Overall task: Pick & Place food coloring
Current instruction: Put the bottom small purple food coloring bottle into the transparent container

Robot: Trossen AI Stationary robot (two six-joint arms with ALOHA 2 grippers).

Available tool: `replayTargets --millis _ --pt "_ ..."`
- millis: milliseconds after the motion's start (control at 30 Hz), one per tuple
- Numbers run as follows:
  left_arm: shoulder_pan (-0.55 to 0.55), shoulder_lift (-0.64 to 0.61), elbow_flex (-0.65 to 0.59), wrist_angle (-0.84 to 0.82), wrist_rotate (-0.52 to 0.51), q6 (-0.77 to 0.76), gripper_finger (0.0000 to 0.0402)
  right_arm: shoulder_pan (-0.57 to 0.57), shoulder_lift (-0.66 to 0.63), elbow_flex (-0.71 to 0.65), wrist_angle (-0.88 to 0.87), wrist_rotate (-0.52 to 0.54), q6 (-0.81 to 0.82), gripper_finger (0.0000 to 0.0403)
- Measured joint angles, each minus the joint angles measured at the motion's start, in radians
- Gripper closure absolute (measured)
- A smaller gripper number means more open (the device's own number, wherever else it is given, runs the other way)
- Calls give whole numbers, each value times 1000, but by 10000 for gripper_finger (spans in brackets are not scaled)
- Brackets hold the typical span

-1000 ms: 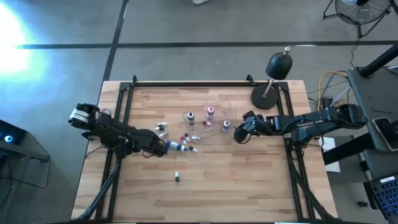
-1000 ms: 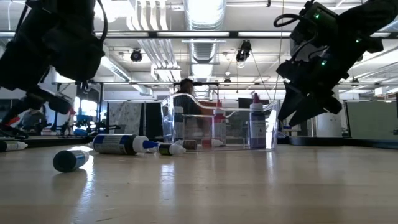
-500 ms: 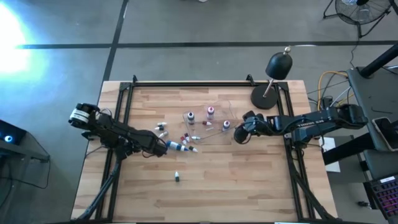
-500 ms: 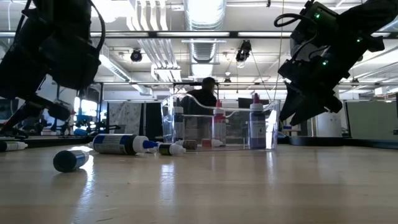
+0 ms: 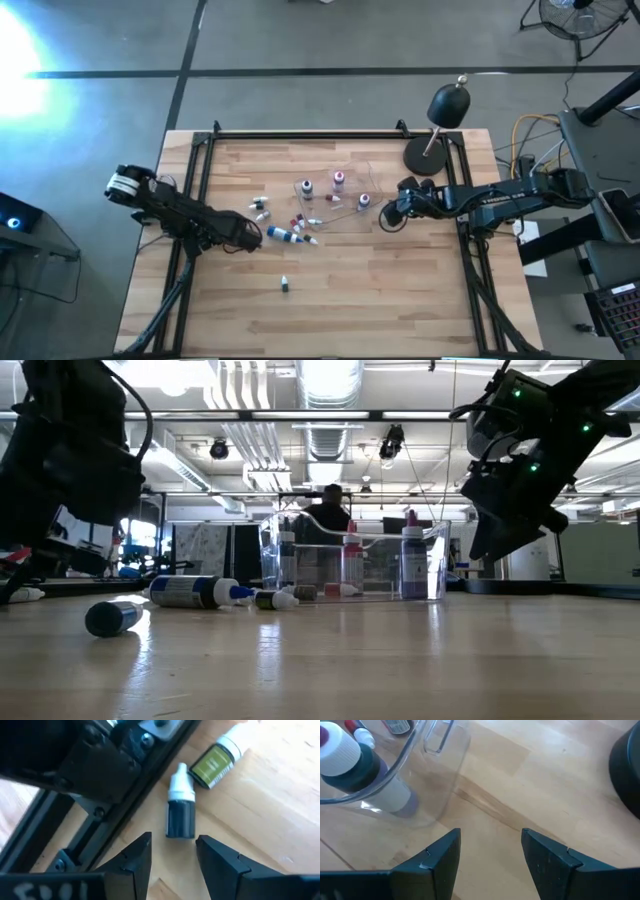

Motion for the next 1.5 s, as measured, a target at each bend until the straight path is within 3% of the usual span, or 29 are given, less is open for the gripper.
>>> replayTargets --millis 200,800,933,1200,1500 --pt "6 -4 13 -64 -57 -15 266 0 0 0 1 0 0 200" --pt "40 -3 -52 26 -187 -28 268 0 1 -1 3 -2 0 200" --pt "42 -3 -52 31 -191 -23 286 0 1 -1 3 -2 0 200" --pt "42 -3 -53 38 -193 -7 362 0 1 -1 -2 -43 0 200" --pt "42 -3 -49 39 -190 -6 361 2 -6 -1 -19 -108 2 200"
